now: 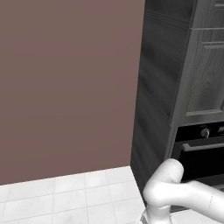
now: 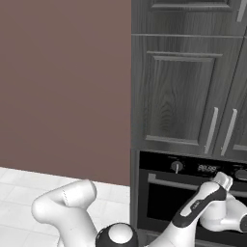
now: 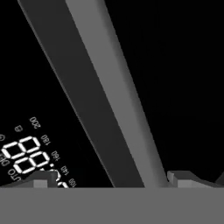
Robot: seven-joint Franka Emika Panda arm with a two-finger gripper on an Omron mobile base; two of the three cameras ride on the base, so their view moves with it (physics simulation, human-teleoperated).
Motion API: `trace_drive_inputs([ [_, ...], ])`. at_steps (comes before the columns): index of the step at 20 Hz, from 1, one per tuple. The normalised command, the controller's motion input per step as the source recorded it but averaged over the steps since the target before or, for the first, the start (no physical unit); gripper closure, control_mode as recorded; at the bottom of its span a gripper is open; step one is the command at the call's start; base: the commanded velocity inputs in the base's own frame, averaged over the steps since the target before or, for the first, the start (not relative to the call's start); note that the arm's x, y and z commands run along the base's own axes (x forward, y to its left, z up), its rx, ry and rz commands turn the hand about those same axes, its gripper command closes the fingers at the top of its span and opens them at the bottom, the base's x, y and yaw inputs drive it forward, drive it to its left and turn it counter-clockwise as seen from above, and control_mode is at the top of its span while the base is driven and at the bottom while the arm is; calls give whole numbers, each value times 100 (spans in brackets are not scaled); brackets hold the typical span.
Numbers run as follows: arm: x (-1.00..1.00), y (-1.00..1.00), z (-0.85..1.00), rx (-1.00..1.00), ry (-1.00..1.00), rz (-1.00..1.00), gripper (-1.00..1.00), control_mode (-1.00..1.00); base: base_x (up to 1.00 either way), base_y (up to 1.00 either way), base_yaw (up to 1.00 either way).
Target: Take the fish from the oven and place it on the plate on the counter.
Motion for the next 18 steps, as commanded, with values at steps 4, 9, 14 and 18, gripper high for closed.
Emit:
trace_drive_inputs([
  [4, 11, -30, -33, 0, 0, -27, -100, -100, 0, 0, 0],
  [9, 0, -15, -25, 0, 0, -23, -100, -100, 0, 0, 0],
  [14, 0, -2, -17, 0, 0, -11, -100, -100, 0, 0, 0],
  [18, 1, -4, -13, 0, -3, 0, -100, -100, 0, 0, 0],
])
